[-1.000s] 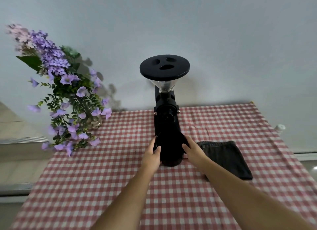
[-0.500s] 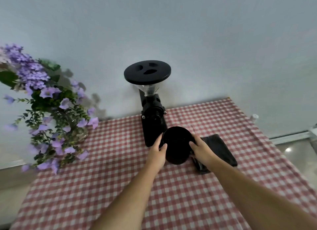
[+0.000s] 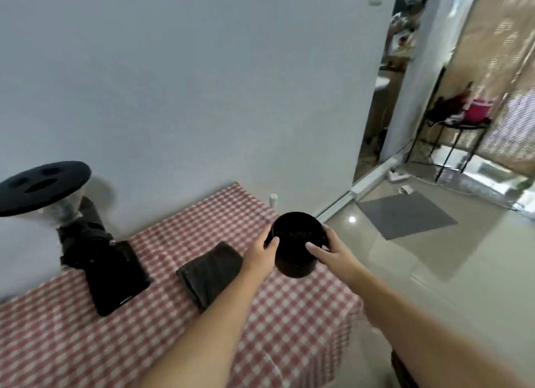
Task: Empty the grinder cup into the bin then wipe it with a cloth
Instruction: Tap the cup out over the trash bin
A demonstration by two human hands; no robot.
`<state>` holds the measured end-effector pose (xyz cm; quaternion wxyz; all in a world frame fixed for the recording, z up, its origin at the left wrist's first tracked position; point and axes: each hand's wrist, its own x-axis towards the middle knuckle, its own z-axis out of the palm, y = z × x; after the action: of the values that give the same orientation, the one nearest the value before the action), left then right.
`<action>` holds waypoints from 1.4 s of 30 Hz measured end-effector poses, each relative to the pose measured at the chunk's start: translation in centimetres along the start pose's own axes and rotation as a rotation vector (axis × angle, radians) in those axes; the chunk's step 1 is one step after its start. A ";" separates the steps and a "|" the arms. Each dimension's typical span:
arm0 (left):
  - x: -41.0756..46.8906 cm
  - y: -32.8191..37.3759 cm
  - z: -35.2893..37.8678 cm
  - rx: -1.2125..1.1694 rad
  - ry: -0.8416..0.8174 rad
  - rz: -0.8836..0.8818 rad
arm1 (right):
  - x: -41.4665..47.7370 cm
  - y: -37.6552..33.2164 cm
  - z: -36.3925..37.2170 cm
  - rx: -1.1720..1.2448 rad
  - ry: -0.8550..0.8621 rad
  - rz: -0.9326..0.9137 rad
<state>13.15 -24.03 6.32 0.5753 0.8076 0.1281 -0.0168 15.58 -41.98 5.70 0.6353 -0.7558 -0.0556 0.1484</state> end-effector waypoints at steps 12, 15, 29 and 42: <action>0.1 7.4 32.4 -0.088 -0.435 0.024 | -11.3 8.0 -29.4 -0.305 0.399 0.035; -0.7 6.9 38.1 -0.026 -0.539 0.016 | -14.0 10.9 -33.0 -0.276 0.484 0.081; -2.6 -2.8 50.5 0.052 -0.951 -0.175 | -18.0 26.2 -37.3 0.030 0.489 0.485; 2.2 -16.8 54.3 0.212 -1.117 -0.306 | -15.0 40.1 -34.8 0.213 0.421 0.728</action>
<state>18.05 -69.17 -27.88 0.4628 0.7017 -0.0816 -0.5355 7.37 -86.37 -25.95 0.6135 -0.6702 0.3609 0.2104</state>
